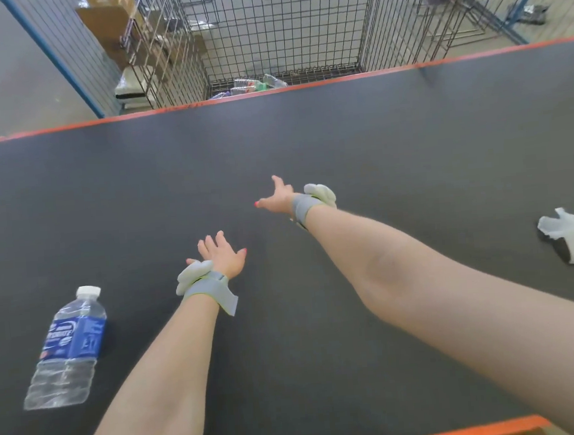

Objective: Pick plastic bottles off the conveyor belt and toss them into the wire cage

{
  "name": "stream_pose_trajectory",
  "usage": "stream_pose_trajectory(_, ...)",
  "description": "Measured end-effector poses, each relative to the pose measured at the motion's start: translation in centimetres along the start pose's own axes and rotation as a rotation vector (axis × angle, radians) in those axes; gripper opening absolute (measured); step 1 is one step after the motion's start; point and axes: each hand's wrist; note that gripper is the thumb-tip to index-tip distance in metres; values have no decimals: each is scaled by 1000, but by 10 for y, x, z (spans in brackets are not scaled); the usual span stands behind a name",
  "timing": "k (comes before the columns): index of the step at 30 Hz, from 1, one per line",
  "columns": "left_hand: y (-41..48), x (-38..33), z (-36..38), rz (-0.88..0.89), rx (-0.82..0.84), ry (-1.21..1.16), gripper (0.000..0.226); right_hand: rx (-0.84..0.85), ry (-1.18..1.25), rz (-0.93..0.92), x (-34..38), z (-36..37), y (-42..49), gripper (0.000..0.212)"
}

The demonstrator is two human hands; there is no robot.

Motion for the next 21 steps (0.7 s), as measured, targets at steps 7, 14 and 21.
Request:
stream_pose_trajectory(7, -37, 57, 29, -187, -5, 186, 91, 155, -454, -29, -80, 56, -36, 87)
stream_pose_trajectory(14, -66, 103, 59, -239, -23, 138, 109, 171, -441, 174, -130, 83, -65, 82)
stream_pose_trajectory(21, -54, 64, 44, -170, 80, -339, 126, 163, -255, 42, -105, 83, -73, 80)
Point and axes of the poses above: each hand's wrist, its own y-axis towards the middle knuckle, its own z-axis out of the palm, x = y × z, and after that the axes turned 5 degrees about y, right-handed
